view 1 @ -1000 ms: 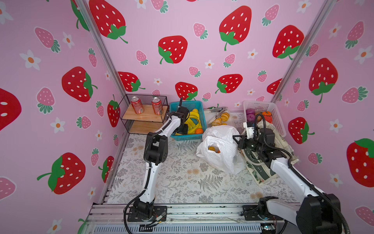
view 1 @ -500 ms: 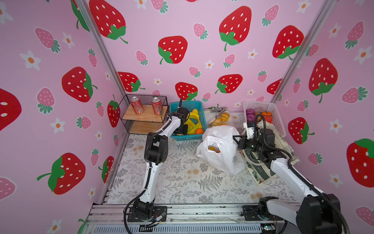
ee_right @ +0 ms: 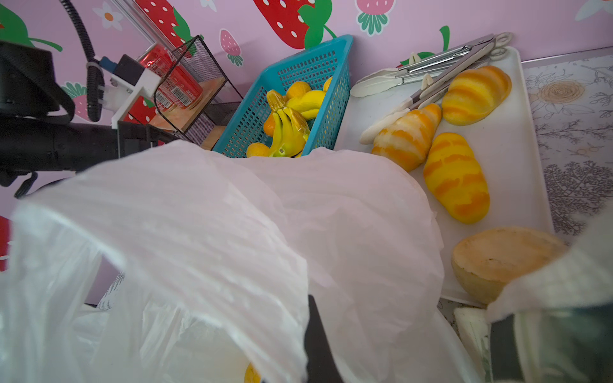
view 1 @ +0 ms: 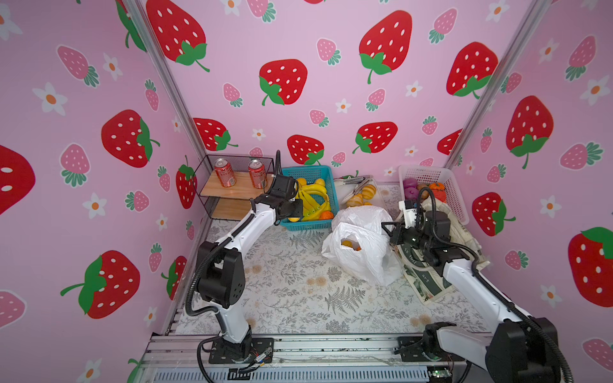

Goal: Place the mixed food into the grocery bags and tie them
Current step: 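Grasp another yellow pear in the basket with the left gripper, then carry the pear with the left gripper into the white bag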

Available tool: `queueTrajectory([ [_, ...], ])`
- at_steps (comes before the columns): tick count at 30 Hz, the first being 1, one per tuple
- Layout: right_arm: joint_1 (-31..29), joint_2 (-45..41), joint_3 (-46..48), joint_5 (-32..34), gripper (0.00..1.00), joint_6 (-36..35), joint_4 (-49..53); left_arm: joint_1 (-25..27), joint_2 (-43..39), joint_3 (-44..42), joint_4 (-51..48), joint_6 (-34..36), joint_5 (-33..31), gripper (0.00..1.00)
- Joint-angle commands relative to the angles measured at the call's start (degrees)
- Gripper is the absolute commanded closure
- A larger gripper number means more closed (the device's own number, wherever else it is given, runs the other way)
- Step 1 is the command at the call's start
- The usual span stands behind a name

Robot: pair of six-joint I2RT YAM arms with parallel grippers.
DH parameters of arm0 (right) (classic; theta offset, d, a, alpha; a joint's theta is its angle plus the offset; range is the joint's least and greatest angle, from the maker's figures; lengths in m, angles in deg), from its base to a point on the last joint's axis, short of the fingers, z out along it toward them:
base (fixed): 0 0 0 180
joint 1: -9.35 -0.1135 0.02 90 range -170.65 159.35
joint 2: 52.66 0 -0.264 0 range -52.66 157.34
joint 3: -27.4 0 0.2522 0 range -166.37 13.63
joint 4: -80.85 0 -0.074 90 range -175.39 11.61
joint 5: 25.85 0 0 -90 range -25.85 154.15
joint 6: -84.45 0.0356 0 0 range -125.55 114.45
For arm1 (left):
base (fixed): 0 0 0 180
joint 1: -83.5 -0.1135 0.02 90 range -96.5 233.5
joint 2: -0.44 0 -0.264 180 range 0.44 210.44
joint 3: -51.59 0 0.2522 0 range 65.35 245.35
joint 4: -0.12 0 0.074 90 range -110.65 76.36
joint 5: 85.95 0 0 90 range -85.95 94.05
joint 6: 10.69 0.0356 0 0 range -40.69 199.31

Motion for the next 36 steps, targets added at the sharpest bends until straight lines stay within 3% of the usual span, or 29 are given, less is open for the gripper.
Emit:
queueTrajectory([
  [1,0.33,0.26,0.44,-0.41,0.99,-0.84,-0.62,0.06,-7.71,-8.88,13.52,-0.93,10.39,0.68],
  [6,0.34,0.27,0.46,-0.85,0.99,-0.6,-0.79,1.78,-18.06,-20.0,20.01,-2.91,19.19,0.68],
  [13,0.27,0.29,0.55,-1.31,0.99,0.03,-1.41,9.89,-25.12,-26.49,17.47,0.74,19.39,0.69],
  [21,0.29,-0.18,0.55,-2.33,0.99,0.87,-1.34,17.59,-14.72,-16.83,16.25,10.58,18.8,0.71],
  [28,0.32,-1.33,1.52,-2.32,0.99,1.27,-0.97,22.14,-4.93,-7.67,13.59,18.72,25.42,0.71],
  [36,0.29,-0.97,1.65,-2.98,0.99,2.15,-1.78,24.32,2.43,-7.06,25.96,11.74,19.86,0.62],
])
